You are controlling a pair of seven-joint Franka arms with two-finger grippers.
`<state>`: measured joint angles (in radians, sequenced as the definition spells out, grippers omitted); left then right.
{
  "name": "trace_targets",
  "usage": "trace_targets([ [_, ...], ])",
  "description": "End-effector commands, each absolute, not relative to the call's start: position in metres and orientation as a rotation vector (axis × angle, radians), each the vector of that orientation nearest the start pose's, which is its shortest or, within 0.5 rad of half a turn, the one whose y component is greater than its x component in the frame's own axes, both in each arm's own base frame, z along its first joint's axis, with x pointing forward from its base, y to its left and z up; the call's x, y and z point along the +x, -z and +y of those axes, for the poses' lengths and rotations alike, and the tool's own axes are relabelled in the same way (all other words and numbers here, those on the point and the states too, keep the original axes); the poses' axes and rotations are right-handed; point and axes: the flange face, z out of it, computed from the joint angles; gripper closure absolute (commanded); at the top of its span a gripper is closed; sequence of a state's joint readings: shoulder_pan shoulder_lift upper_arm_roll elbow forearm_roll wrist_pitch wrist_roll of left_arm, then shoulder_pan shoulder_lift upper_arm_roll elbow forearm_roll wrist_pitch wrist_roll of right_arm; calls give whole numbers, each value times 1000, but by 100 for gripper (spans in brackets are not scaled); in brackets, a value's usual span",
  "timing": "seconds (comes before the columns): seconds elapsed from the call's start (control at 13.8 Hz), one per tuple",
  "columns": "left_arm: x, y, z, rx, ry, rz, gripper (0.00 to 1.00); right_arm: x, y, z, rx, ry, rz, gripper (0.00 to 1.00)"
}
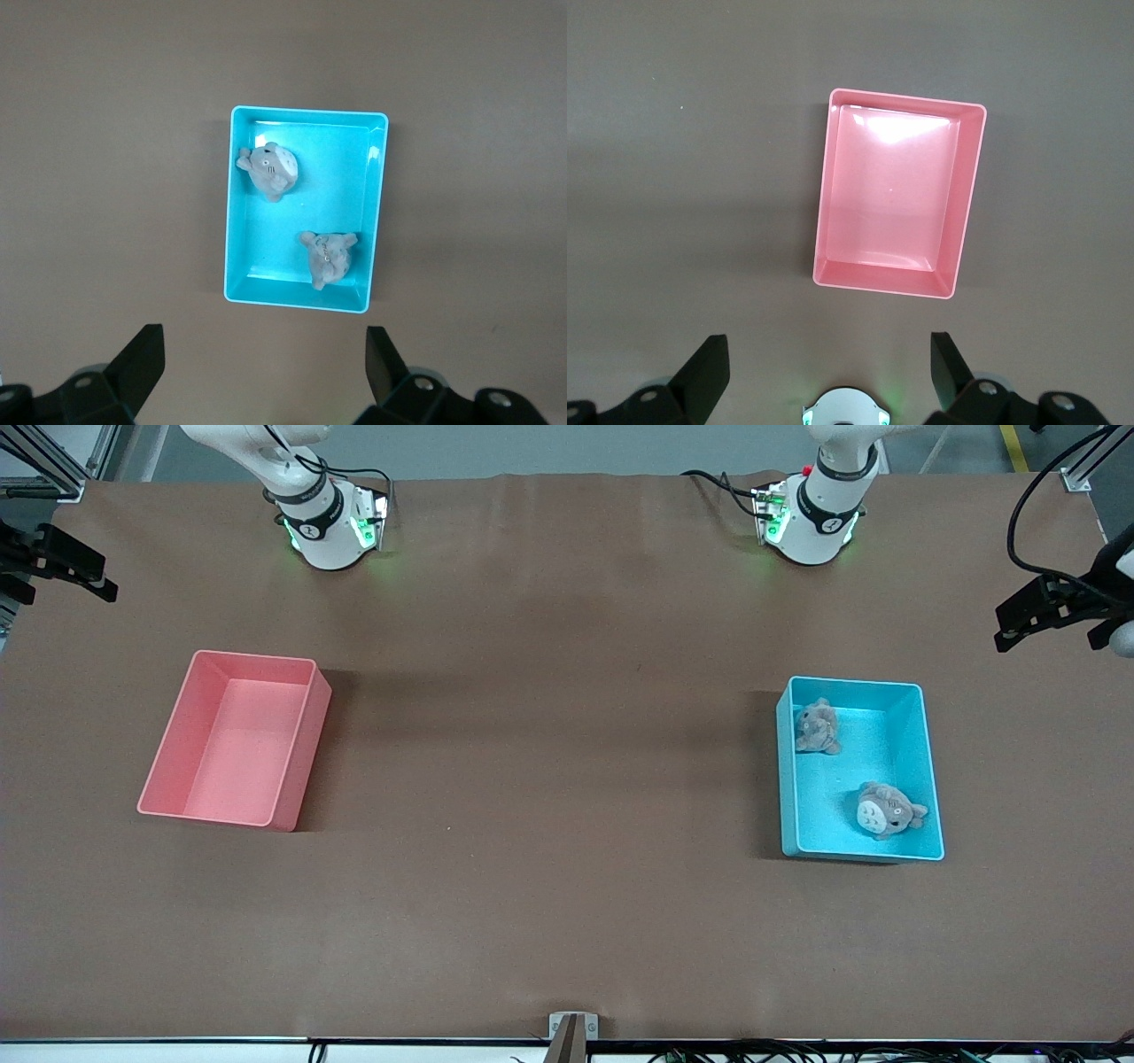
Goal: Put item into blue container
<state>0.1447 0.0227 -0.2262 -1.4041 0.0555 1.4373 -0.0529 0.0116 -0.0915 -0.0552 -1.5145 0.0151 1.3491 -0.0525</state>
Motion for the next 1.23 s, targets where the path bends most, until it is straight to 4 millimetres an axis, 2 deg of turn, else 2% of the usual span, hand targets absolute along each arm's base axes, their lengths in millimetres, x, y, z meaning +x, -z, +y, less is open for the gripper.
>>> trace_targets([
  [0.0,521,-675,-28,-3132,-14,35,0,496,-684,-24,-3119,-99,-40,0],
  [0.44,494,-666,-68,-3113,-18,61,0,497,-684,-28,-3108,-90,-55,0],
  [0.51,489,-667,-67,-3112,-4,61,0,497,-684,-28,-3108,-92,-55,0],
  [0.8,488,-670,-64,-3112,6,58,0,497,-684,-26,-3106,-92,-57,0],
  [1.16,501,-670,-58,-3119,10,47,0,496,-683,-26,-3104,-102,-56,0],
])
